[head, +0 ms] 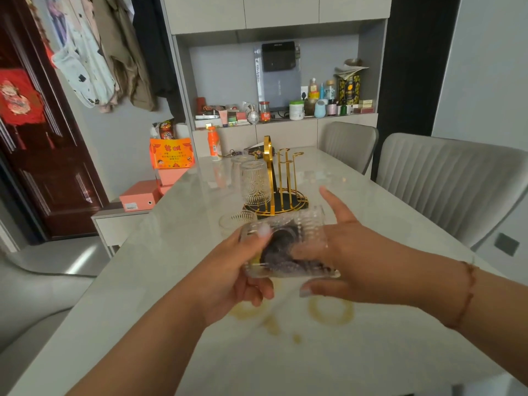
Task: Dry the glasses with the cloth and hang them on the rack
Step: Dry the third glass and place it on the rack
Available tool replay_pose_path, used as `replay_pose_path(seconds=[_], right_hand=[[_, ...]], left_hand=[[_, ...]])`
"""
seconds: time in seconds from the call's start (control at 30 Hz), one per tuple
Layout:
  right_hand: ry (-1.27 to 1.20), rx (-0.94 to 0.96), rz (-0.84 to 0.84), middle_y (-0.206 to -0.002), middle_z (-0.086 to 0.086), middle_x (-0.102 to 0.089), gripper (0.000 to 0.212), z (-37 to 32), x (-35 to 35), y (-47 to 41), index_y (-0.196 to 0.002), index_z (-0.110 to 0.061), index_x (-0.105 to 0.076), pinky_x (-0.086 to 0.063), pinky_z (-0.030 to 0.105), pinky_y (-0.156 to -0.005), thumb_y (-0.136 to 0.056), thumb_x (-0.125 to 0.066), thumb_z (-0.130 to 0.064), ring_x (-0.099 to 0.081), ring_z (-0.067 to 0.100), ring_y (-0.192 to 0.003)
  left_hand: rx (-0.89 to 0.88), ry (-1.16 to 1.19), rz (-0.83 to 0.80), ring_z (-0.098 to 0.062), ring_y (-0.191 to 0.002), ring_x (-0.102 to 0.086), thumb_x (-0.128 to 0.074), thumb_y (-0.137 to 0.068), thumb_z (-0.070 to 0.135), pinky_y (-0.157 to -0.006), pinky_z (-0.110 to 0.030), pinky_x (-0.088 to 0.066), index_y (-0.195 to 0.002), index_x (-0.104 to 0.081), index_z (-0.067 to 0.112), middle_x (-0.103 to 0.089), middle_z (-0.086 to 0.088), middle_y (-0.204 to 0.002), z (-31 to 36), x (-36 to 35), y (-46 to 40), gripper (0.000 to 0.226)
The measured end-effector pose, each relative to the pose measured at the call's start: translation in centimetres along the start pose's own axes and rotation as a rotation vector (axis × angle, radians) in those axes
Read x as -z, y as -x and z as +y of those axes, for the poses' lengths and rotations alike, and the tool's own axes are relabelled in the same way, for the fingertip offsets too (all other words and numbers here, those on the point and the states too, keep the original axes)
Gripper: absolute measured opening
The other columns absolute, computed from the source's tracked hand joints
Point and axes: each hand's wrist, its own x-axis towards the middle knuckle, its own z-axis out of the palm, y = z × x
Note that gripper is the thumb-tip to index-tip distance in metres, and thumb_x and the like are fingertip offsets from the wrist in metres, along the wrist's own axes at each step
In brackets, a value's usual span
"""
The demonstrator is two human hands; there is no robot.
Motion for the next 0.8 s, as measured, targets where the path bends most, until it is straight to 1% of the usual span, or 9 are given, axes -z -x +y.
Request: replay_pose_path(seconds=[0.1, 0.2, 0.27, 0.33, 0.43, 0.5, 0.6, 0.7, 0.8], right_hand=[[-0.172, 0.023, -0.043, -0.141, -0.020, -0.050, 0.069, -0.5, 0.1, 0.4, -0.136, -0.043, -0.041, 0.007, 0.048, -0.119, -0.074, -0.064, -0.063, -0.043, -0.001, -0.131], [-1.017, -0.008, -0.091, -0.129, 0.005, -0.061, 0.072, 0.1, 0.5, 0.4, -0.129, -0.017, -0.055, -0.034, 0.042, -0.109, -0.066, -0.084, -0.034, -0.054, 0.020, -0.125], [-1.408, -0.160, -0.151, -0.117, 0.035, -0.056, 0.082, 0.7, 0.0, 0.3, -0.123, 0.001, -0.055, -0.039, 0.045, -0.093, -0.059, -0.087, -0.039, -0.057, 0.041, -0.108], [-1.437, -0.229, -0.148, -0.111, 0.037, -0.057, 0.087, 0.9, -0.6, 0.5, -0.120, 0.003, -0.056, -0.038, 0.042, -0.087, -0.055, -0.087, -0.047, -0.058, 0.041, -0.099], [-1.045, -0.190, -0.094, -0.109, -0.009, -0.071, 0.069, 0.7, 0.1, 0.8, -0.115, -0.025, -0.064, -0.043, 0.029, -0.095, -0.054, -0.081, -0.054, -0.064, 0.005, -0.105], [-0.459, -0.090, -0.047, -0.118, -0.023, -0.064, 0.075, 0.5, 0.4, 0.7, -0.121, -0.037, -0.058, -0.013, 0.036, -0.118, -0.057, -0.068, -0.074, -0.052, -0.012, -0.114], [0.040, 0.045, -0.040, -0.131, -0.020, -0.058, 0.080, 0.2, -0.4, 0.5, -0.135, -0.041, -0.047, 0.017, 0.051, -0.115, -0.066, -0.056, -0.081, -0.050, -0.002, -0.125], [-0.272, 0.081, 0.001, -0.142, -0.015, -0.049, 0.083, -0.2, -0.3, 0.5, -0.137, -0.034, -0.046, -0.004, 0.051, -0.119, -0.064, -0.075, -0.062, -0.038, 0.006, -0.137], [-1.168, 0.004, -0.088, -0.123, 0.009, -0.063, 0.075, 0.1, 0.1, 0.5, -0.127, -0.010, -0.056, -0.043, 0.036, -0.102, -0.062, -0.087, -0.032, -0.058, 0.023, -0.119]], left_hand=[[-0.170, -0.114, 0.040, -0.018, -0.048, -0.059, -0.077, -0.062, 0.040, -0.040, -0.022, -0.042, -0.106, -0.061, 0.025, -0.069, -0.004, -0.073, 0.1, -0.3, 0.0, 0.049], [-0.432, -0.257, 0.049, -0.013, -0.075, -0.069, -0.083, -0.057, 0.026, -0.056, -0.022, -0.053, -0.110, -0.059, 0.026, -0.070, 0.005, -0.096, -0.3, -0.3, 0.1, 0.058], [-0.544, -0.369, 0.062, -0.011, -0.098, -0.068, -0.086, -0.056, 0.024, -0.072, -0.022, -0.056, -0.114, -0.056, 0.031, -0.065, 0.016, -0.108, -1.0, -0.6, 0.1, 0.066], [-0.548, -0.426, 0.080, -0.009, -0.105, -0.066, -0.090, -0.055, 0.025, -0.078, -0.020, -0.055, -0.114, -0.055, 0.041, -0.063, 0.019, -0.111, -1.2, -0.9, 0.0, 0.070], [-0.365, -0.313, 0.068, -0.014, -0.099, -0.071, -0.092, -0.060, 0.023, -0.070, -0.026, -0.058, -0.125, -0.050, 0.038, -0.067, 0.018, -0.111, -0.9, -0.7, 0.0, 0.079], [-0.176, -0.195, 0.071, -0.022, -0.077, -0.073, -0.081, -0.063, 0.045, -0.051, -0.032, -0.056, -0.128, -0.050, 0.035, -0.071, 0.005, -0.103, -0.5, -0.7, -0.1, 0.073], [-0.051, -0.044, 0.060, -0.021, -0.049, -0.061, -0.068, -0.060, 0.058, -0.036, -0.023, -0.044, -0.116, -0.057, 0.022, -0.070, -0.004, -0.077, -0.5, -1.1, -0.2, 0.067], [-0.194, -0.103, 0.092, -0.023, -0.046, -0.058, -0.074, -0.060, 0.046, -0.035, -0.023, -0.041, -0.102, -0.060, 0.026, -0.069, -0.005, -0.076, -0.6, -1.0, -0.3, 0.048], [-0.347, -0.241, 0.076, -0.025, -0.054, -0.063, -0.076, -0.064, 0.039, -0.038, -0.027, -0.046, -0.106, -0.058, 0.028, -0.071, -0.005, -0.086, -0.9, -0.8, -0.1, 0.047]])
